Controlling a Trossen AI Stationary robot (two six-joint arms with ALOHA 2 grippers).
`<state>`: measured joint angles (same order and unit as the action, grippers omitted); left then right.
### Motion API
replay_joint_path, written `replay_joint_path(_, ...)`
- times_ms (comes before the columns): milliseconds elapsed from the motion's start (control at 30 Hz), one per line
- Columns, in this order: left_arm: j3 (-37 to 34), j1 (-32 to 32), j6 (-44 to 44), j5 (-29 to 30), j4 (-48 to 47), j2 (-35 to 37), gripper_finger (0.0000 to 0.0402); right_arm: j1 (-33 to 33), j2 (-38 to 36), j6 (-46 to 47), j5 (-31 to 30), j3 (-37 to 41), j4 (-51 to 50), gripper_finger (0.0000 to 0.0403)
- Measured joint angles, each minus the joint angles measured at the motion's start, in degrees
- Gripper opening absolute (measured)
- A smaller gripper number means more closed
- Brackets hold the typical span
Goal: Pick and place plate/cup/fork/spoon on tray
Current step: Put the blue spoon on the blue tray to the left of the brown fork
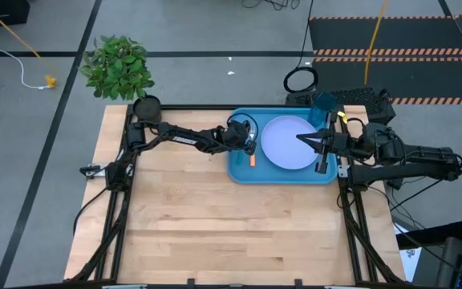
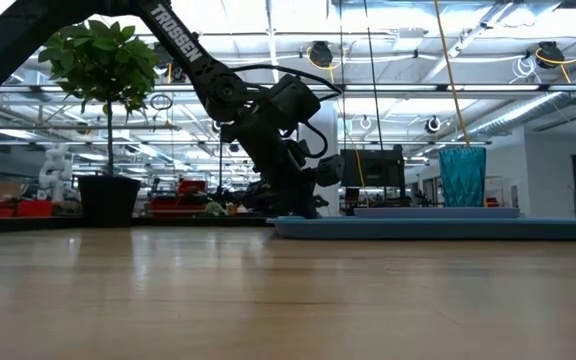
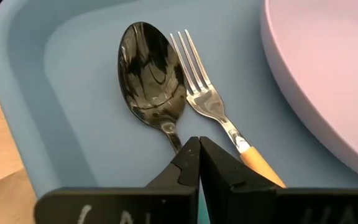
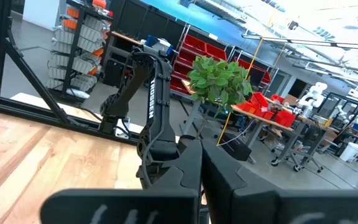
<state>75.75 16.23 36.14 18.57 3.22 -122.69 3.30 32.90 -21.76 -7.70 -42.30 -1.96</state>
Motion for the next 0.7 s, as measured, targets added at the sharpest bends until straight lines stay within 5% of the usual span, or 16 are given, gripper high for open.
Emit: replay_joint_path(700,0.0,-0.1,1.5,0.1,-0.9,0.0,0.0006,0.0,0.0,0.0,0.0,0.0,0.2,0.0)
